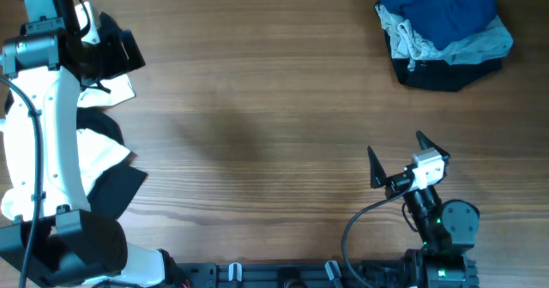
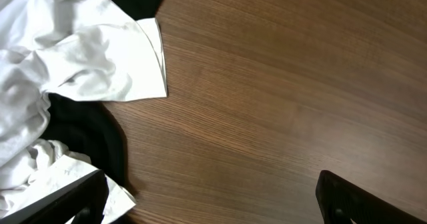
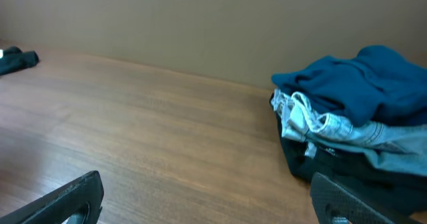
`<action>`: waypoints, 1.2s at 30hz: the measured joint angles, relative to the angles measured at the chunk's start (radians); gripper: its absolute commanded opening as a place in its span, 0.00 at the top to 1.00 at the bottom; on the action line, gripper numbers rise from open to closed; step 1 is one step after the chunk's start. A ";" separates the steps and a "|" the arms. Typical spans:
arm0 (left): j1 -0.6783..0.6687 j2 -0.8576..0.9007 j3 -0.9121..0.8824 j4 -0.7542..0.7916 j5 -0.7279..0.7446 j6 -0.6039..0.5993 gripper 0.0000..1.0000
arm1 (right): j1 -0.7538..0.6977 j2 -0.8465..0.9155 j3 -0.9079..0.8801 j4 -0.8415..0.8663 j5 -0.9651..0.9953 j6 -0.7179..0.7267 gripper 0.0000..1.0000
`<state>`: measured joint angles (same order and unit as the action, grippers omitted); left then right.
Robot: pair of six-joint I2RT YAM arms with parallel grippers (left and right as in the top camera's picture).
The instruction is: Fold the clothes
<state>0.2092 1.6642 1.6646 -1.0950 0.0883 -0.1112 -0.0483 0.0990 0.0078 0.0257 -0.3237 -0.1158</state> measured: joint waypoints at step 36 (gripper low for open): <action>0.000 0.000 0.000 0.000 0.000 0.000 0.00 | 0.000 -0.080 0.000 0.001 0.000 0.000 0.00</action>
<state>0.2092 1.6642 1.6646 -1.0950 0.0883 -0.1112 -0.0483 0.0193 0.0078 0.0265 -0.3237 -0.1158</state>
